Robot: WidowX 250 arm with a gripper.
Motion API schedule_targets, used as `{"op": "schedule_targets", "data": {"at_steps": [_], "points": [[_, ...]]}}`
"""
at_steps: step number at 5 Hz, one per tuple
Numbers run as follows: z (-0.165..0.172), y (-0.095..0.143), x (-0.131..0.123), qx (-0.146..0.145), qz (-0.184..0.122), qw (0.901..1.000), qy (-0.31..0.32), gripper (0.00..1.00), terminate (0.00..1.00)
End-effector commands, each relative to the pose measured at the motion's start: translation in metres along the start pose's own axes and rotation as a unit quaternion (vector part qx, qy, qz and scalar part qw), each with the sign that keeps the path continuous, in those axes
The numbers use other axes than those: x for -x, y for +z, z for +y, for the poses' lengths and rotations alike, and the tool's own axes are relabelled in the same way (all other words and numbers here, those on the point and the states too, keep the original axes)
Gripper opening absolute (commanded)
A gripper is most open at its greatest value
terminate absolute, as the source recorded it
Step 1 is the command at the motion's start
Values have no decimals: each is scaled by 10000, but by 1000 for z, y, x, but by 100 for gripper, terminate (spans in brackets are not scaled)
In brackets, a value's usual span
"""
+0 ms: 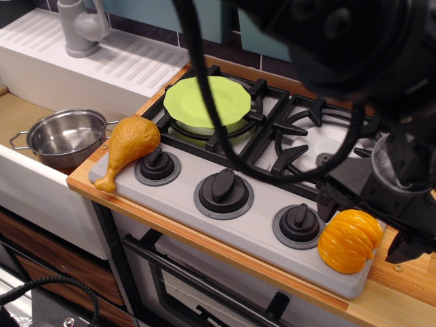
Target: Put pumpkin on plate and chickenwing in pot or pan in sink
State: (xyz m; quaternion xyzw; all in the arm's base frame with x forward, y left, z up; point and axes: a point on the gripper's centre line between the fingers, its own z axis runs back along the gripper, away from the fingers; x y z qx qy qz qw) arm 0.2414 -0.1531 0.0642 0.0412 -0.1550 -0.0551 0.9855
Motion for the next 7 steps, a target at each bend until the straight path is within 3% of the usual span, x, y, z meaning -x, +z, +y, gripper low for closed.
{"op": "schedule_targets", "data": {"at_steps": [1, 2, 5, 7], "points": [[4, -3, -3, 116, -507, 9986, -80, 100, 0], [4, -3, -3, 127, -593, 9981, -95, 100, 0], [-3, -33, 1, 175, -971, 9951, -102, 100, 0], [-7, -43, 2, 232, -926, 9954, -19, 100, 0]]}}
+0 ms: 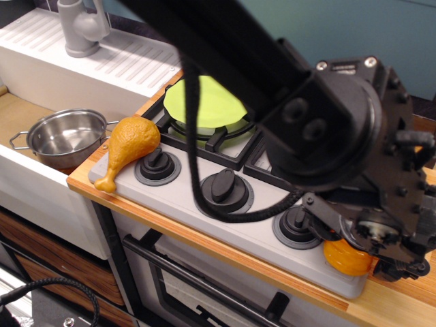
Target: Put pumpkin on plate and chickenwing in pot or pan in sink
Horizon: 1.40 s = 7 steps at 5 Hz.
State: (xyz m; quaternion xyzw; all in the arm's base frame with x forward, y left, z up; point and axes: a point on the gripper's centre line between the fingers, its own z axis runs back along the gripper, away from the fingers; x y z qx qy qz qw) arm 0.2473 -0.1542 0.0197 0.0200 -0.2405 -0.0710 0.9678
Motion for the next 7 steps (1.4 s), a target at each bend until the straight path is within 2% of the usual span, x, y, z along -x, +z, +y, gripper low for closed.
{"op": "schedule_targets", "data": {"at_steps": [1, 2, 4, 6, 7], "points": [[-3, 0, -7, -101, 52, 9999, 37, 0, 0], [-4, 4, -8, -117, 81, 9999, 18, 0, 0], [2, 31, -14, -153, 350, 9993, -38, 0, 0], [15, 58, -27, -219, 598, 9979, -135, 0, 0], [28, 64, -36, -229, 619, 9974, -279, 0, 0]]}}
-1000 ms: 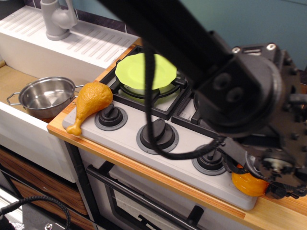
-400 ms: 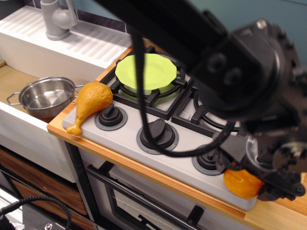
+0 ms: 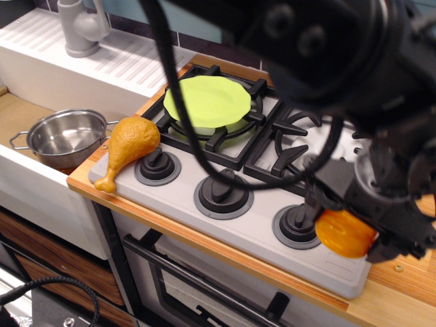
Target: Put pumpkin on plate and chickenwing in pot or pan in sink
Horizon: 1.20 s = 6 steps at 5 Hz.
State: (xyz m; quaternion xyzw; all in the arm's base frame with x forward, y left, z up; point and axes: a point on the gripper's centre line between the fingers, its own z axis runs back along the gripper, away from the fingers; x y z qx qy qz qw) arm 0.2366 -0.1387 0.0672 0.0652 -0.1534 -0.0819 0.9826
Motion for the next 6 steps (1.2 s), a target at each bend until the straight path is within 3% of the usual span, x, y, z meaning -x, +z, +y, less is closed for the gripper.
{"op": "schedule_targets", "data": {"at_steps": [1, 4, 6], "points": [[36, 23, -34, 126, -307, 9990, -286, 0, 0], [109, 5, -72, 242, -481, 9945, -899, 0, 0], [146, -13, -84, 370, -570, 9919, -1077, 0, 0]]}}
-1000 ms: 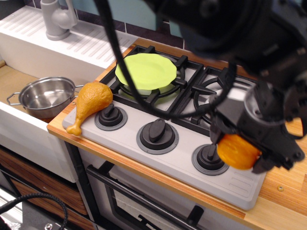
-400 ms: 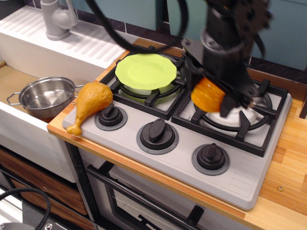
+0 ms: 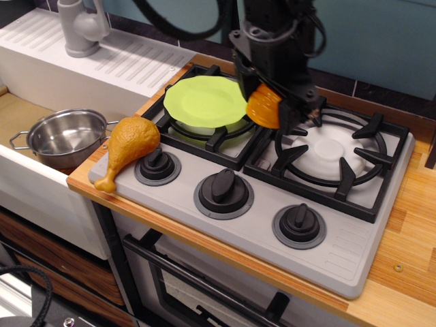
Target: Put pumpkin on plate and chickenwing in pot or pan in sink
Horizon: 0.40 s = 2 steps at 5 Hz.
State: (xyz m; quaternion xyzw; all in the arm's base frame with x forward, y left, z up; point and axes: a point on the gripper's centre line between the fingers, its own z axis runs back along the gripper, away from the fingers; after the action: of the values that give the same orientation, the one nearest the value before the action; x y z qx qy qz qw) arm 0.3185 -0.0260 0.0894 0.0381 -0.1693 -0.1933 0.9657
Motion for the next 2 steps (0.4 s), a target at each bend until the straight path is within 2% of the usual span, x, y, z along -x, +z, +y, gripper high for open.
{"op": "schedule_targets", "data": {"at_steps": [1, 2], "points": [[40, -3, -10, -92, -310, 9995, -44, 0, 0], [56, -8, -2, -50, -308, 9995, -61, 0, 0]]}}
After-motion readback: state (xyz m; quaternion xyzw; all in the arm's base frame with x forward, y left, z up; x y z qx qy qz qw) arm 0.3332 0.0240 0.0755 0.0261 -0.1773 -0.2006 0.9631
